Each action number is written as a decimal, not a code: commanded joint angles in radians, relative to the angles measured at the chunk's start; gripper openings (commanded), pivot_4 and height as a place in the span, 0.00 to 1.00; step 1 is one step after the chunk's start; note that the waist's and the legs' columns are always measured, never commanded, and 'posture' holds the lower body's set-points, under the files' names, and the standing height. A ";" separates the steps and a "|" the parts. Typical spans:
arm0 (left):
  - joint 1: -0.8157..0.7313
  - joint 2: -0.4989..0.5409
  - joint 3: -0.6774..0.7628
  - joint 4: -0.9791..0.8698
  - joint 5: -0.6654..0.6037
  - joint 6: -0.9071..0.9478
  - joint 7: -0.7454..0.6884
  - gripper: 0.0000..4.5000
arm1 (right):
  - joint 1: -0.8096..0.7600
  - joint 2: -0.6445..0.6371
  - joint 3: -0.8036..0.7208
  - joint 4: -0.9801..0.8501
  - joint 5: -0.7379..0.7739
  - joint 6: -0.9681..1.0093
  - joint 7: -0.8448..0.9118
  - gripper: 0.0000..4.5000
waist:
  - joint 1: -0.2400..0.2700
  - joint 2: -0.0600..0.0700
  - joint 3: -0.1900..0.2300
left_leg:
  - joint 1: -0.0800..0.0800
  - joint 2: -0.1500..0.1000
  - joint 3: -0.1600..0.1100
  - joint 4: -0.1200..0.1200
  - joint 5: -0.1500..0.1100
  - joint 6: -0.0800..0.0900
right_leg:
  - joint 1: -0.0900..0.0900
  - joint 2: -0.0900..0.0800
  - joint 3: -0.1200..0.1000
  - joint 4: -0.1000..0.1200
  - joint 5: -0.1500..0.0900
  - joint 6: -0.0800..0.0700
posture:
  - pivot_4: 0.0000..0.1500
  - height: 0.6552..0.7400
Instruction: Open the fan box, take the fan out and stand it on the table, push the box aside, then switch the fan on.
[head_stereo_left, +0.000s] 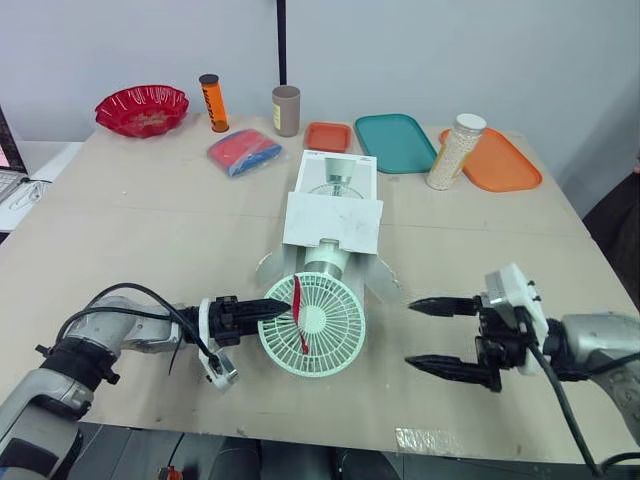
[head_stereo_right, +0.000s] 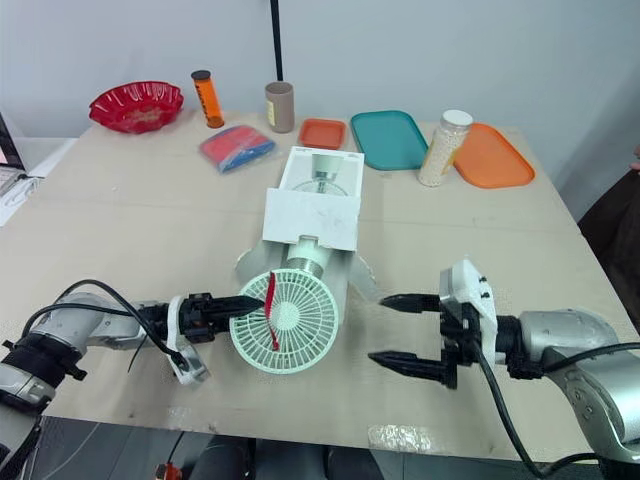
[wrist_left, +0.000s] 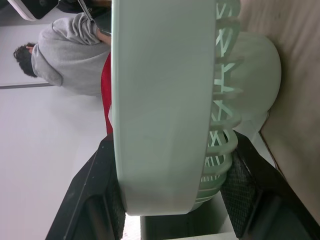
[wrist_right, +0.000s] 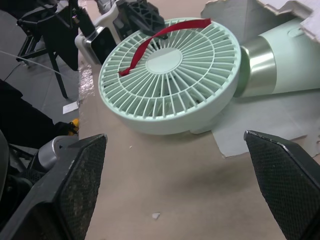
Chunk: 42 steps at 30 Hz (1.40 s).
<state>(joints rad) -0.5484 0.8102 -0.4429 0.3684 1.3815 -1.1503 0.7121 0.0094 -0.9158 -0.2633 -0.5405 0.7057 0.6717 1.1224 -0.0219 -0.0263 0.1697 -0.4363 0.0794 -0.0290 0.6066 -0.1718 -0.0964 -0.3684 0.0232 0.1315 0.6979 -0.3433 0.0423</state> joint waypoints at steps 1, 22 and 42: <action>0.013 0.027 -0.030 -0.045 -0.029 0.005 0.034 0.45 | -0.011 -0.015 0.000 -0.001 -0.011 -0.032 -0.003 1.00 | 0.001 0.000 0.000 | 0.000 0.000 0.000 0.000 0.000 0.000 | 0.000 0.000 0.000 0.000 0.000 0.000 | 1.00 0.99; 0.322 0.240 0.012 -0.333 -0.892 0.009 -0.461 0.45 | -0.071 0.006 0.135 0.104 -0.122 -0.118 -0.004 1.00 | -0.001 0.000 -0.003 | 0.005 0.001 0.001 0.000 0.000 0.000 | 0.004 -0.001 -0.001 0.001 0.000 -0.001 | 1.00 0.99; 0.687 0.469 0.288 -0.811 -1.762 0.408 -1.098 0.45 | -0.221 0.054 0.269 0.224 -0.188 -0.182 0.028 1.00 | -0.003 0.004 0.000 | 0.013 0.002 0.002 0.001 -0.001 0.001 | 0.014 0.001 -0.001 0.001 -0.002 -0.001 | 1.00 0.99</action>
<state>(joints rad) 0.1184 1.2779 -0.2228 -0.3804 -0.3190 -0.7636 -0.3508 -0.1937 -0.8633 0.0064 -0.3134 0.5174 0.5105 1.1352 -0.0246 -0.0223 0.1693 -0.4231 0.0812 -0.0276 0.6075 -0.1728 -0.0951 -0.3548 0.0237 0.1307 0.6985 -0.3452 0.0413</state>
